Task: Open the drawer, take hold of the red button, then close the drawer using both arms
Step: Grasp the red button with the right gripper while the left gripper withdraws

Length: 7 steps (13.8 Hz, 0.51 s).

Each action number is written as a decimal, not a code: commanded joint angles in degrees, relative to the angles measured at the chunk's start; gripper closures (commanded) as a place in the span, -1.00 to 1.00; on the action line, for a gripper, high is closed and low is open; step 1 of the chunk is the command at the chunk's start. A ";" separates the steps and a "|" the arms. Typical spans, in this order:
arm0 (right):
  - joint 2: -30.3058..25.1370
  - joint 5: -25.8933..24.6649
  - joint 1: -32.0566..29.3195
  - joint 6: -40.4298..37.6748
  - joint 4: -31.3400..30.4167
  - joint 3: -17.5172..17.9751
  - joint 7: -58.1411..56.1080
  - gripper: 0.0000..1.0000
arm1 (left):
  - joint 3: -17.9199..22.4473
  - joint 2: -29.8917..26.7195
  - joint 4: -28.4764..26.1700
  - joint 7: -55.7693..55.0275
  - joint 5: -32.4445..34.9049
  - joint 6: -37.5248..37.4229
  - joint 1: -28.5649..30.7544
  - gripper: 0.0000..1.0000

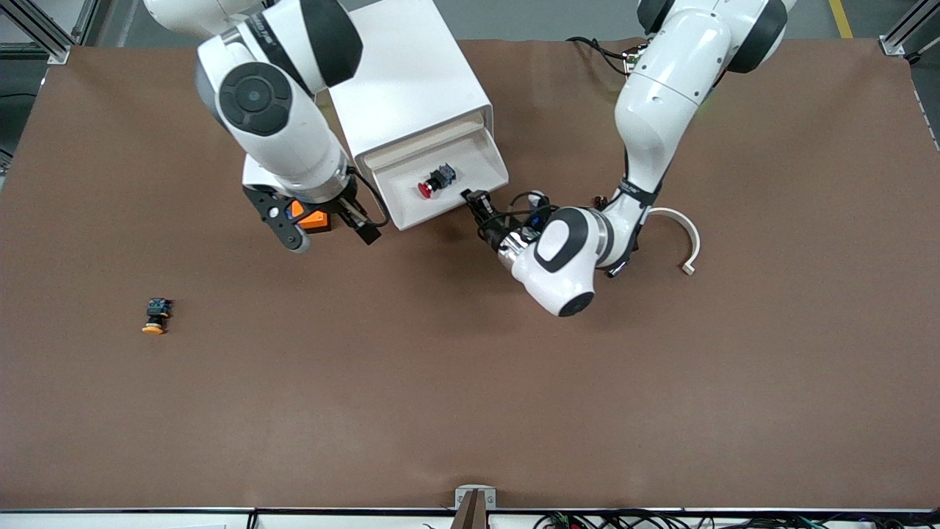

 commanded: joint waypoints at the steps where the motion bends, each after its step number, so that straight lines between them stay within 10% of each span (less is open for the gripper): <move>1: 1.71 0.99 2.64 1.80 1.17 -0.41 3.59 -1.00 | 0.72 0.43 1.02 1.74 -0.25 0.49 2.35 1.00; 2: 2.24 0.90 3.52 1.98 1.17 -0.41 3.60 -1.00 | 0.72 0.43 0.93 2.97 -0.25 0.49 2.80 0.67; 4: 3.29 0.73 5.28 2.33 1.34 -0.41 3.78 -1.00 | 0.80 0.35 0.93 3.68 0.10 0.49 2.80 -0.99; 7: 5.05 0.99 7.74 5.57 1.35 -0.41 3.86 -1.00 | 3.42 0.17 2.33 4.64 0.01 1.01 2.72 -1.00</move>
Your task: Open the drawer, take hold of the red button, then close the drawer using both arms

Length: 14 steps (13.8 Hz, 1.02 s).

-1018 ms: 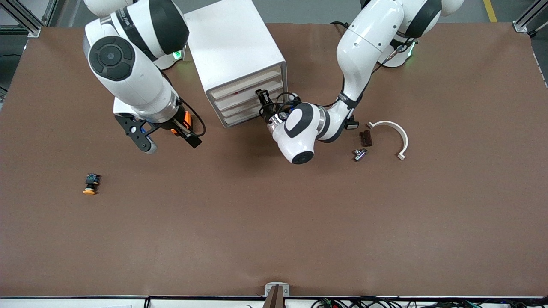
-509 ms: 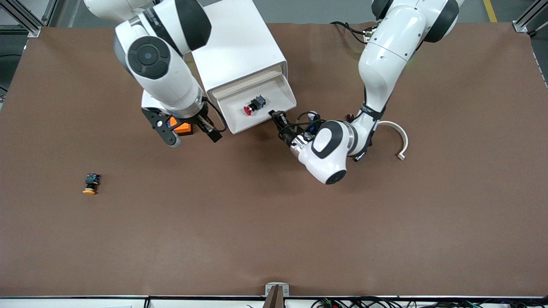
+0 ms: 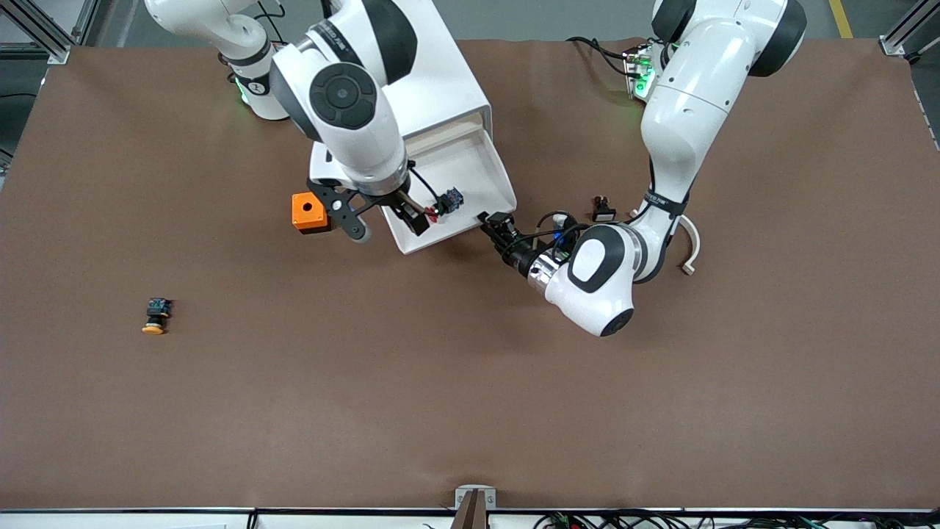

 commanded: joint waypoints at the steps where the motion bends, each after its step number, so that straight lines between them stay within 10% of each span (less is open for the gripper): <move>1: 2.05 0.98 2.45 2.25 1.23 -0.42 0.78 -1.00 | 3.35 0.02 3.03 1.13 0.18 0.31 -0.42 -1.00; 8: 4.43 1.07 5.45 3.93 -0.87 -0.42 5.52 -1.00 | 15.48 -0.60 6.56 7.61 3.07 1.63 -0.33 -1.00; 14: 4.34 1.07 6.50 6.65 -5.79 -0.42 6.39 -1.00 | 17.08 -2.62 8.13 22.95 26.25 4.17 -1.91 -1.00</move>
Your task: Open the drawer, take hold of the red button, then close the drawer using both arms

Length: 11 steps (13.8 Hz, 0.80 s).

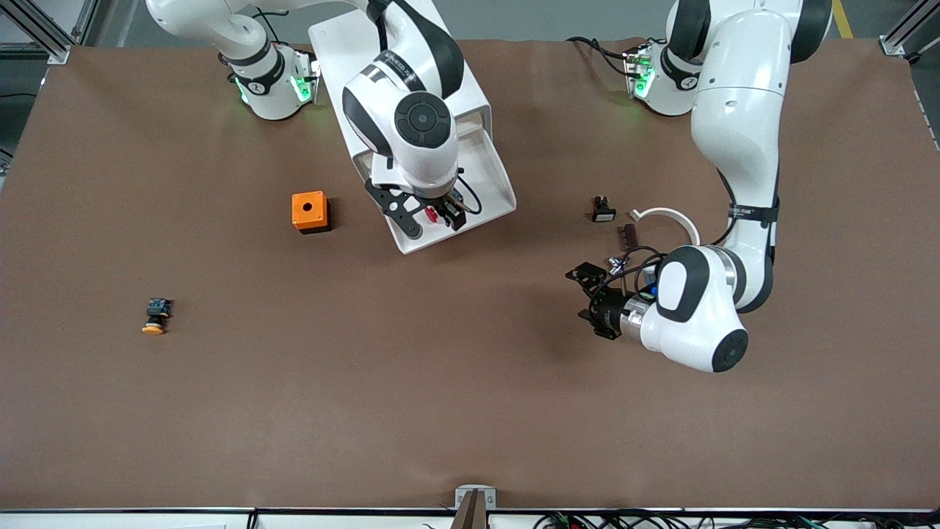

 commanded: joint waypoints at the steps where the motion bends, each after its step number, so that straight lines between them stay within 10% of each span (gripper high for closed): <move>1: -0.51 1.05 1.27 2.32 -2.13 -0.42 2.24 -1.00 | 0.44 -2.23 0.77 12.47 10.75 1.10 -1.94 -1.00; 6: 1.50 1.05 3.03 3.82 -2.22 -0.42 3.21 -1.00 | 0.17 -3.02 0.60 27.88 27.02 3.11 -7.91 -1.00; 11: 3.00 1.05 3.12 3.82 -2.31 -0.42 3.21 -1.00 | 0.17 -3.29 0.34 38.09 29.59 8.91 -11.34 -1.00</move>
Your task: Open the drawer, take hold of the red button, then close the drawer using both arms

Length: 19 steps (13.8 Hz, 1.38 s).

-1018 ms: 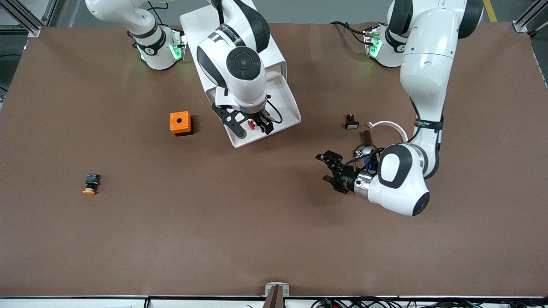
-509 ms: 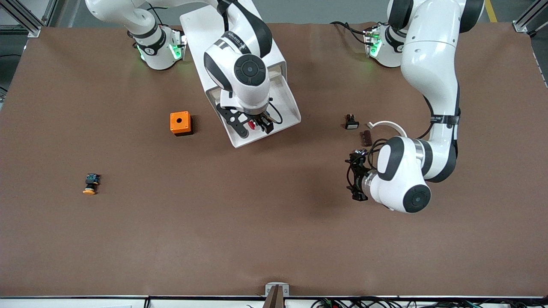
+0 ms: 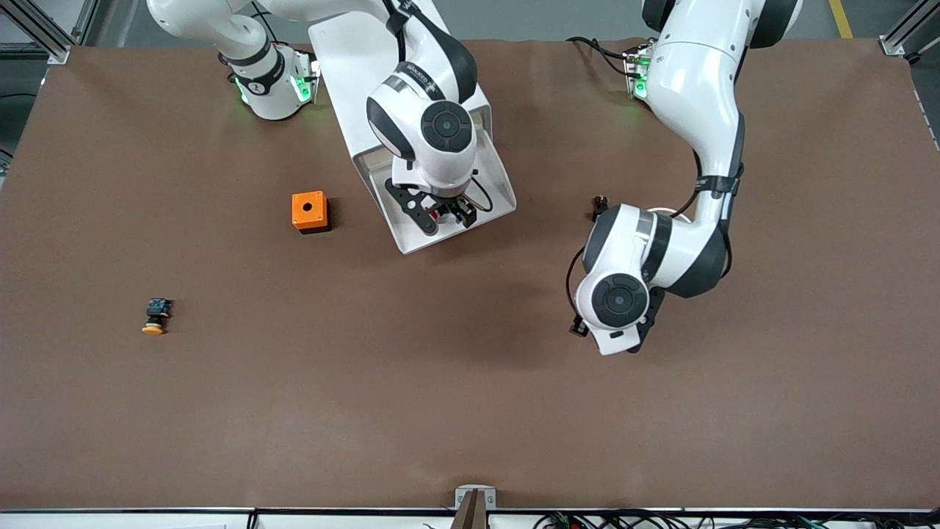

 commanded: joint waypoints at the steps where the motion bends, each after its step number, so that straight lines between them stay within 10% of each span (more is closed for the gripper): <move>1: 0.38 1.04 0.50 0.27 0.07 -0.34 0.73 -1.00 | 0.40 -1.65 -1.08 5.35 2.36 3.11 -1.55 -1.00; 9: 0.30 1.04 2.17 0.19 0.24 -0.34 0.73 0.67 | -1.27 -6.76 -6.26 24.60 1.40 3.46 -0.59 -1.00; 19: -0.76 1.12 -6.24 -17.79 14.37 -0.34 -3.81 0.78 | -3.03 -6.49 -10.84 31.82 -6.51 9.88 1.96 -1.00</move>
